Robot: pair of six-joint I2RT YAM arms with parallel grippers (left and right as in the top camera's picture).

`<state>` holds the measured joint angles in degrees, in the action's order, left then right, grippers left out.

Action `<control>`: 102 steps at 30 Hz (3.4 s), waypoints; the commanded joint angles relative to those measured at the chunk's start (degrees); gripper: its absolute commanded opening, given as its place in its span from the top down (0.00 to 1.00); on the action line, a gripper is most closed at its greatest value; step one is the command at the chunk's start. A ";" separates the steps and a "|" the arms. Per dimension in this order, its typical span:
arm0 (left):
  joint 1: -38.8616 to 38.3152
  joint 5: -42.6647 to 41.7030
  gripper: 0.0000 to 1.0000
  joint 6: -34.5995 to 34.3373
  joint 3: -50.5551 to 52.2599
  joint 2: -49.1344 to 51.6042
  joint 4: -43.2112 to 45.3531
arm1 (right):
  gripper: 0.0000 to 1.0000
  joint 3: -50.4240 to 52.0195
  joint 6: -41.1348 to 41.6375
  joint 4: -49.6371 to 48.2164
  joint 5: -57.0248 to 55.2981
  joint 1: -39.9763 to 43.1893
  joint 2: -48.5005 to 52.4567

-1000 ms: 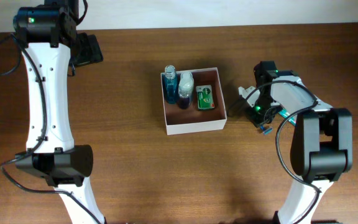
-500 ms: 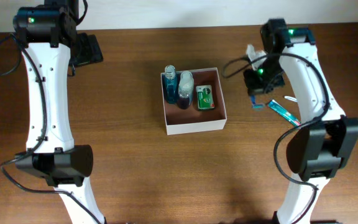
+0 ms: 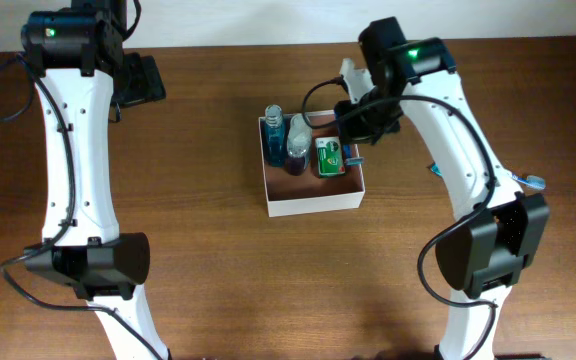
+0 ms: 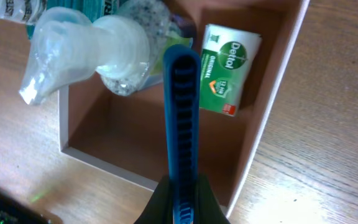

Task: Pack container
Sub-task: 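Lift the razor and drop it into the box, then move the right gripper over the teal toothpaste tube and lower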

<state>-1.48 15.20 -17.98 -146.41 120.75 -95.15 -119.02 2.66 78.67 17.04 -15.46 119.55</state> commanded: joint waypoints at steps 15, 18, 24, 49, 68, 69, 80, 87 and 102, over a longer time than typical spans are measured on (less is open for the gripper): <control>0.11 0.00 0.01 -0.61 0.11 -0.44 -0.07 | 0.16 0.48 4.92 -1.22 -13.86 0.42 -0.13; 0.11 0.00 0.01 -0.61 0.13 -0.44 -0.07 | 0.01 0.48 3.89 1.90 -22.05 2.99 -0.13; 0.11 0.00 0.01 -0.61 0.13 -0.44 -0.07 | 0.01 0.48 -8.50 8.13 -30.69 8.68 -0.13; 0.11 0.00 0.01 -0.61 0.13 -0.44 -0.07 | 0.00 25.11 -35.45 -6.78 -12.74 29.31 -0.11; 0.11 0.00 0.01 -0.61 0.11 -0.44 -0.07 | 0.01 33.75 -42.16 -22.62 -21.16 29.31 -0.11; 0.11 0.00 0.01 -0.59 0.11 -0.44 -0.07 | 0.01 33.75 -43.06 -22.60 -20.44 29.31 -0.11; 0.11 0.00 0.01 -0.61 0.13 -0.44 -0.07 | 0.01 33.90 -44.46 -23.91 -15.96 29.31 -0.11; 0.11 0.00 0.01 -0.61 0.11 -0.44 -0.07 | 0.01 34.23 -44.41 -24.50 -15.93 29.33 -0.11; 0.11 0.00 0.01 -0.61 0.11 -0.44 -0.07 | 0.01 35.93 -44.04 -24.70 -13.86 29.31 -0.09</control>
<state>-1.48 15.20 -17.98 -146.41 120.75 -95.15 -84.62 -41.15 54.13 1.91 14.11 119.59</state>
